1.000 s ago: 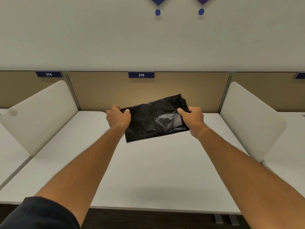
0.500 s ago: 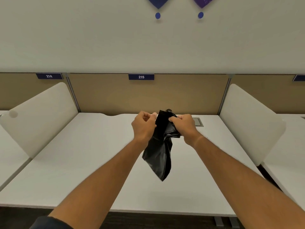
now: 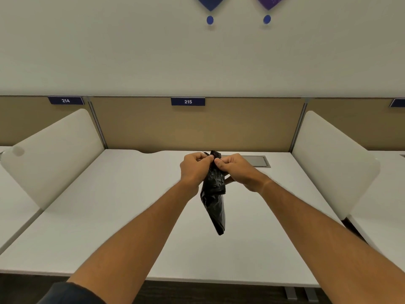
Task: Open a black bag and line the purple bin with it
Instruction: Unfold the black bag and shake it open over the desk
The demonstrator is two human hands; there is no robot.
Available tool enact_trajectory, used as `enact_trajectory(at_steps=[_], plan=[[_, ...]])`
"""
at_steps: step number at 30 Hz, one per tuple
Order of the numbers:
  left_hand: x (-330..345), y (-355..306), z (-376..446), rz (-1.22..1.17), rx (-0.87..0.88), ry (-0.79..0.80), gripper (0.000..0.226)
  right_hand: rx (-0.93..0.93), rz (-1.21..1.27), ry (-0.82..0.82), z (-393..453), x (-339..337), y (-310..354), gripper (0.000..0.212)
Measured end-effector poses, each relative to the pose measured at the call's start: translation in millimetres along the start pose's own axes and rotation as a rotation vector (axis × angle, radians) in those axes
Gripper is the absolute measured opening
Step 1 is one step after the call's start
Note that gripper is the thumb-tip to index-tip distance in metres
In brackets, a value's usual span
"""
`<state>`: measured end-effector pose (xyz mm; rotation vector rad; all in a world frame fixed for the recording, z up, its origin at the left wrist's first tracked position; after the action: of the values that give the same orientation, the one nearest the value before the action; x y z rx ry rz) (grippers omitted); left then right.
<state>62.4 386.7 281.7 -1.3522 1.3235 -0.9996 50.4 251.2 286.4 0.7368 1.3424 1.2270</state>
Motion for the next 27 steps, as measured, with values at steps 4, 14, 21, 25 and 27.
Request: enact_trajectory(at_steps=[4,14,21,25,27], plan=[[-8.2,-5.5,1.8,-0.024,0.030,-0.061,0.013,0.012,0.049,-0.184,2.6,-10.8,-4.2,0.039],[-118.2,22.5,37.8,0.168,-0.031,-0.382,0.021,0.123,-0.135,-0.621,-14.1,-106.1,-49.1,0.044],[-141.7,34.8,36.9,0.338,-0.042,-0.526,0.008,0.120,-0.151,-0.610,-10.3,-104.1,-46.7,0.033],[-144.5,37.8,37.7,0.369,-0.021,-0.542,0.011,0.117,-0.115,-0.589,-8.9,-95.1,-41.9,0.031],[-143.1,37.8,37.6,0.376,-0.021,-0.536,0.010,0.100,-0.068,-0.555,-7.8,-86.9,-35.2,0.023]])
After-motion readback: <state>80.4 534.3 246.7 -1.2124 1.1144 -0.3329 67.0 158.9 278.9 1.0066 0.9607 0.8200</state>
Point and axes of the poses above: each hand's wrist, its own z-axis towards the middle knuckle, its own x-axis out of the palm, y = z × x, the point moved 6 cm from there along z, towards the middle knuckle, and after that the axes turned 10 degrees about -x, right-handed, at the moved point
